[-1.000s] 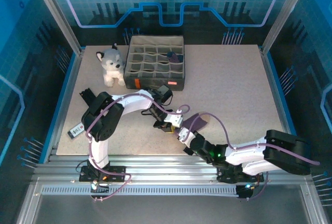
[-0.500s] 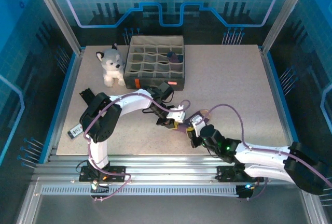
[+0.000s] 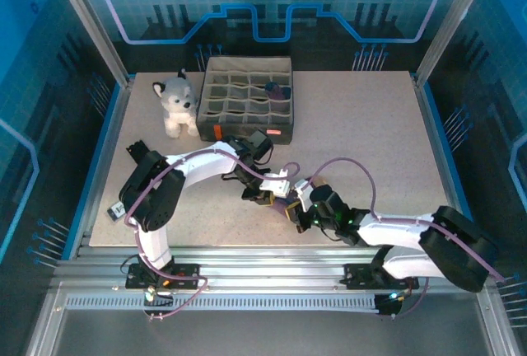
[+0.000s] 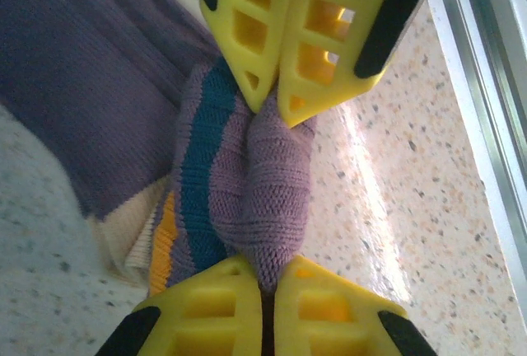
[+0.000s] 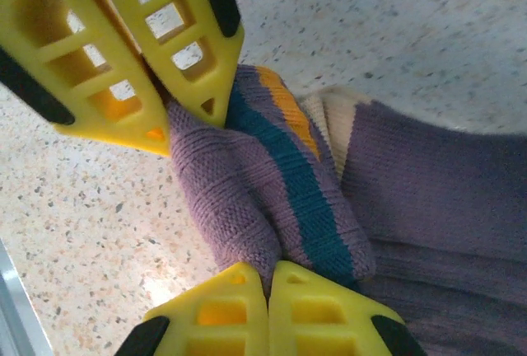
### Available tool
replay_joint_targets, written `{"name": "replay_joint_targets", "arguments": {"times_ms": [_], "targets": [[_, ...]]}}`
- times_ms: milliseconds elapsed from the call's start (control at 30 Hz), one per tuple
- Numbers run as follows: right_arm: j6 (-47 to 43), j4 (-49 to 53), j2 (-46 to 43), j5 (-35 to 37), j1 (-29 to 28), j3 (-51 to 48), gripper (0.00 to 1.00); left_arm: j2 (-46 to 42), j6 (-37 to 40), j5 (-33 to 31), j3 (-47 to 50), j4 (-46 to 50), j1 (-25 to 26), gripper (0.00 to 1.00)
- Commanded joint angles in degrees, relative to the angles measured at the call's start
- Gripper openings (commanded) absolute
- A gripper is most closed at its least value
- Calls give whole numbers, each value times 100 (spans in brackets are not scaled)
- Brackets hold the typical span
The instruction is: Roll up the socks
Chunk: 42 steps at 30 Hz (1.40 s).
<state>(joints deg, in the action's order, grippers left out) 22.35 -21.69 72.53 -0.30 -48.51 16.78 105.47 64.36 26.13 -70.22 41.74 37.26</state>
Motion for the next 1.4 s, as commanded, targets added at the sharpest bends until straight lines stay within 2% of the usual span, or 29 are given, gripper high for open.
{"name": "replay_joint_targets", "arguments": {"times_ms": [0,133,300,400,633,733,933,1333,1367], "targets": [[414,346,312,-306,77,146,0,-93,32,-92,16,576,-63,0],[707,809,453,-237,39,358,0,249,-150,-154,-317,751,-63,0],[1081,1687,19,434,71,461,0,546,-339,-231,-642,749,-76,0],[1290,2271,-101,465,242,596,0,673,-397,-208,-762,744,-133,0],[1504,3279,157,484,482,991,0,385,-604,-265,-333,-236,-139,5],[1593,3410,323,515,522,1058,0,302,-642,-241,-256,-469,-153,13],[1722,3549,596,510,584,1111,0,4,-753,-111,-16,-922,-223,21],[1701,3654,771,125,816,1204,0,-1065,-745,266,1087,-2045,-439,30],[1692,3655,771,101,810,1214,0,-1178,-618,296,1304,-2333,-420,34]]}}
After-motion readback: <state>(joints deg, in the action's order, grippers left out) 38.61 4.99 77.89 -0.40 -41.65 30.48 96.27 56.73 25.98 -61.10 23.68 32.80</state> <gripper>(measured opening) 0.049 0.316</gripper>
